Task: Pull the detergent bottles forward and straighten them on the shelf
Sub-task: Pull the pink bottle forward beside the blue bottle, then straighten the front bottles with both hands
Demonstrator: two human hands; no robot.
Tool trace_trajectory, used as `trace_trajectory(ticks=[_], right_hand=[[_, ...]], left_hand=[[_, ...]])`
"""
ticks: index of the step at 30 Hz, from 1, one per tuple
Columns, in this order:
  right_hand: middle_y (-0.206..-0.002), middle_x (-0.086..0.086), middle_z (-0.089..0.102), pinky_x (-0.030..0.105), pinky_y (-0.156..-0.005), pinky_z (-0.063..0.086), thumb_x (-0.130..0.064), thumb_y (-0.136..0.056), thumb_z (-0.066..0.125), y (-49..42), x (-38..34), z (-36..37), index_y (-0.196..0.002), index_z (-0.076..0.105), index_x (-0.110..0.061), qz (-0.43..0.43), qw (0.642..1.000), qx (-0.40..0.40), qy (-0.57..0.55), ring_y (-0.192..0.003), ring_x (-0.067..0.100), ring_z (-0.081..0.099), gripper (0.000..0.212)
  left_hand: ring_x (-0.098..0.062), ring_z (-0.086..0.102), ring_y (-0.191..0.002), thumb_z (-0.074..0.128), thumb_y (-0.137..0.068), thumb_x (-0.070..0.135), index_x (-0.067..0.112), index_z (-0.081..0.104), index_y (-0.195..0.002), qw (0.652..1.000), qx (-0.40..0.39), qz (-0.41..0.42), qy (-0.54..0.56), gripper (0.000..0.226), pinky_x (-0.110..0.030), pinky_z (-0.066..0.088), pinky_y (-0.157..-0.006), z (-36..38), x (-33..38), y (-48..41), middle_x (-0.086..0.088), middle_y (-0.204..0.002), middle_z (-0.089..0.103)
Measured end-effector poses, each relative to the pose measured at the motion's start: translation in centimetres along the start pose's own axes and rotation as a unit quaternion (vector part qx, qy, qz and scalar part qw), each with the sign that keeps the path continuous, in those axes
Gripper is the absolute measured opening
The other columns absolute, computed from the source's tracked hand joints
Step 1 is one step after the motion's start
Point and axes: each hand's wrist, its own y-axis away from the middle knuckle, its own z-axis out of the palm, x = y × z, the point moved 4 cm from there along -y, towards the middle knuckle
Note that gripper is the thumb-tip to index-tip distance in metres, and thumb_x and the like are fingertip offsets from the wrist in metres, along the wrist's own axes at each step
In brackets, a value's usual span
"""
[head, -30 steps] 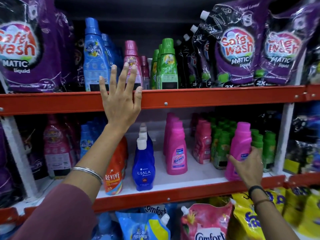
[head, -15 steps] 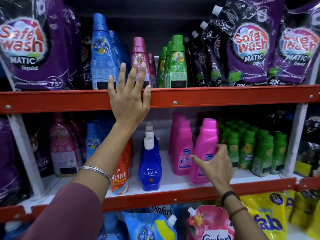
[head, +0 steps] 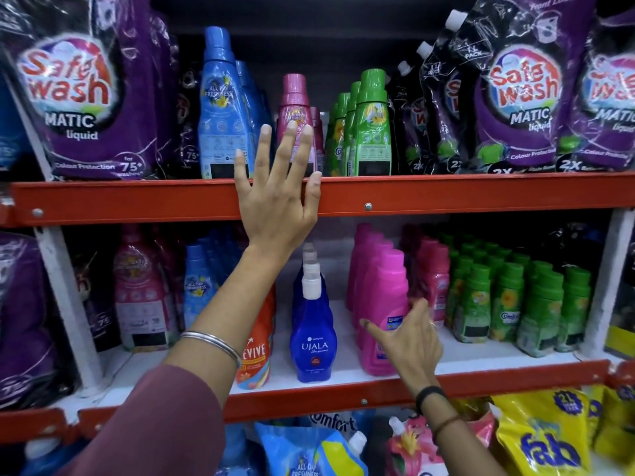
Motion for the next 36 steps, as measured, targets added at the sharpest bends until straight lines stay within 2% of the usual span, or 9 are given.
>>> trace_trajectory(ticks=[5, 10, 14, 16, 20, 27, 30, 33, 36], right_hand=[[-0.113, 0.013, 0.058, 0.036, -0.067, 0.041, -0.077, -0.059, 0.061, 0.3, 0.6, -0.6, -0.114, 0.042, -0.008, -0.005, 1.000, -0.017, -0.020, -0.102, 0.033, 0.059, 0.090], [-0.120, 0.006, 0.058, 0.036, -0.090, 0.046, -0.075, -0.070, 0.047, 1.0, 2.3, -1.5, -0.118, 0.049, -0.015, 0.017, 0.960, -0.044, -0.277, -0.111, 0.023, 0.056, 0.077], [-0.114, 0.005, 0.060, 0.008, -0.083, 0.039, -0.062, -0.085, 0.041, 1.1, 3.0, -2.4, -0.107, 0.055, -0.020, 0.040, 0.924, -0.062, -0.375, -0.103, 0.016, 0.054, 0.050], [-0.119, 0.003, 0.057, 0.016, -0.094, 0.040, -0.057, -0.089, 0.035, 1.1, 3.7, -2.1, -0.109, 0.052, -0.031, 0.053, 0.909, -0.099, -0.401, -0.107, 0.012, 0.051, 0.037], [-0.136, -0.003, 0.051, 0.047, -0.111, 0.037, -0.078, -0.078, 0.028, 1.1, 5.0, -1.4, -0.127, 0.048, -0.033, 0.061, 0.892, -0.153, -0.420, -0.128, 0.014, 0.047, 0.069], [-0.147, 0.002, 0.046, 0.048, -0.112, 0.037, -0.091, -0.065, 0.029, 1.1, 5.9, -0.2, -0.141, 0.041, -0.028, 0.067, 0.879, -0.224, -0.416, -0.132, 0.018, 0.047, 0.099], [-0.140, -0.002, 0.049, 0.037, -0.104, 0.044, -0.079, -0.075, 0.027, 1.1, 5.7, -0.4, -0.132, 0.047, -0.035, 0.051, 0.873, -0.237, -0.423, -0.125, 0.017, 0.052, 0.074], [-0.128, -0.004, 0.054, 0.031, -0.097, 0.045, -0.070, -0.080, 0.024, 0.9, 5.7, -0.4, -0.114, 0.050, -0.047, 0.053, 0.874, -0.234, -0.423, -0.118, 0.017, 0.055, 0.049], [-0.128, -0.002, 0.054, 0.031, -0.095, 0.046, -0.070, -0.079, 0.023, 0.9, 5.9, -0.4, -0.116, 0.050, -0.044, 0.055, 0.872, -0.223, -0.433, -0.118, 0.020, 0.056, 0.053]], left_hand=[[-0.023, 0.024, -0.145, 0.032, -0.099, 0.036, 0.022, 0.033, -0.146, 0.999, -0.013, 0.018, 0.045, 0.049, -0.051, 0.014, -0.116, -0.7, 0.7, 1.1, 0.001, -0.153, 0.037], [-0.022, 0.019, -0.146, 0.032, -0.097, 0.028, 0.013, 0.035, -0.145, 0.977, -0.026, 0.004, 0.211, 0.050, -0.046, 0.017, -0.117, -2.6, 4.4, 5.7, -0.008, -0.153, 0.034], [-0.017, 0.018, -0.147, 0.031, -0.098, 0.027, 0.013, 0.034, -0.145, 0.946, -0.091, -0.043, 0.309, 0.049, -0.034, 0.021, -0.116, -2.5, 7.8, 11.3, -0.003, -0.154, 0.030], [-0.014, 0.018, -0.147, 0.030, -0.099, 0.030, 0.016, 0.032, -0.146, 0.921, -0.144, -0.076, 0.353, 0.050, -0.021, 0.014, -0.115, -1.9, 9.4, 14.1, 0.000, -0.156, 0.027], [-0.003, 0.011, -0.146, 0.018, -0.099, 0.052, 0.031, 0.023, -0.148, 0.849, -0.237, -0.175, 0.438, 0.054, -0.015, 0.008, -0.116, -0.2, 12.0, 18.9, 0.017, -0.157, 0.019], [0.010, 0.014, -0.136, 0.016, -0.102, 0.039, 0.030, 0.025, -0.147, 0.724, -0.303, -0.407, 0.467, 0.047, -0.001, 0.009, -0.105, 1.6, 13.1, 22.0, 0.018, -0.151, 0.022], [0.002, 0.029, -0.132, 0.015, -0.100, 0.042, 0.027, 0.035, -0.144, 0.702, -0.304, -0.440, 0.470, 0.051, 0.012, 0.020, -0.084, 2.0, 13.2, 22.8, 0.014, -0.146, 0.033], [0.002, 0.028, -0.129, 0.013, -0.099, 0.046, 0.032, 0.037, -0.142, 0.691, -0.321, -0.451, 0.465, 0.052, 0.005, 0.018, -0.093, 2.2, 13.2, 22.8, 0.017, -0.140, 0.034], [-0.002, 0.026, -0.131, 0.009, -0.095, 0.052, 0.035, 0.036, -0.143, 0.677, -0.340, -0.457, 0.466, 0.058, -0.022, 0.017, -0.108, 2.3, 12.9, 22.6, 0.017, -0.138, 0.032]])
